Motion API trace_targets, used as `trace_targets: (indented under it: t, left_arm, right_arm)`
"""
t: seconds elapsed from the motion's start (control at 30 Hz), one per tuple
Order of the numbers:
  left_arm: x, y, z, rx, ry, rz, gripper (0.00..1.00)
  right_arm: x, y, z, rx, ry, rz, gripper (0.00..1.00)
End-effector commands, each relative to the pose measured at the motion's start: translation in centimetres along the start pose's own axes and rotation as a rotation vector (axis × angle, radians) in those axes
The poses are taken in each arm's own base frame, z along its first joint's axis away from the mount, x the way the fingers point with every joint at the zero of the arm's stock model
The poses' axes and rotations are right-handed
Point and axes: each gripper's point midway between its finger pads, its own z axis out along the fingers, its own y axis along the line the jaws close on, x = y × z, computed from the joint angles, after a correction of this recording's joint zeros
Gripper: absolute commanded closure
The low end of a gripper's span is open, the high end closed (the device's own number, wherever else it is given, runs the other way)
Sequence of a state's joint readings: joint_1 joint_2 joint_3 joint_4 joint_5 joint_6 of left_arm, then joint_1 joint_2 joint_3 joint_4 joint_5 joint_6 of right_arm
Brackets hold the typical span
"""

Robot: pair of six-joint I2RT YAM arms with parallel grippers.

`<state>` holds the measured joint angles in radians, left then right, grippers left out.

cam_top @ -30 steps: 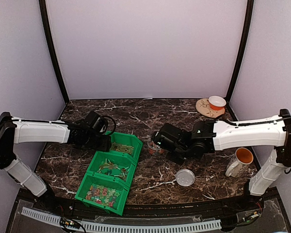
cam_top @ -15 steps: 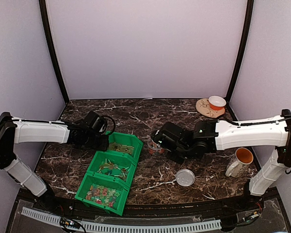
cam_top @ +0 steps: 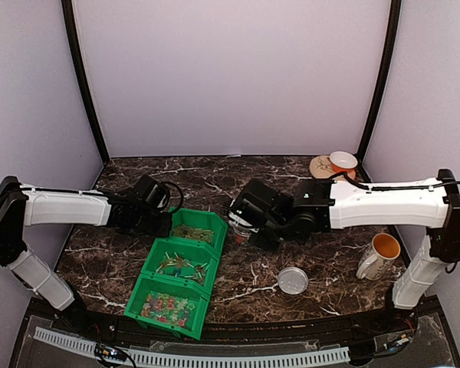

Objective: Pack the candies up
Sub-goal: Adjust the storage box at the center of the board.

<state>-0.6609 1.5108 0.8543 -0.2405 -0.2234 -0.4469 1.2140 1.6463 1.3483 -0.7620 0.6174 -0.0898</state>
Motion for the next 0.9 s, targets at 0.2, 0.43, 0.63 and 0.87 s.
trace_targets:
  t: [0.2,0.43,0.63,0.87]
  left_arm:
    - [-1.6,-1.3,-0.5,0.021,0.047,0.128,1.0]
    - [-2.2,-2.1,-1.6,0.038,0.133,0.279,1.0]
    - [-2.3,-2.3,-1.9,0.045,0.17,0.35,1.0]
    - [-3.1,-2.2,-1.8,0.025,0.16,0.404,1.0]
  right_arm:
    - [-3.2,1.7,0.3,-0.061,-0.003,-0.118,1.0]
    - [-5.1,2.6,1.3,-0.085,0.002,-0.185,1.0]
    - [-5.2,3.5,2.6,-0.097,0.051,-0.222,1.0]
    - [-5.8,4.1,3.8,-0.098,0.096,-0.254,1.0]
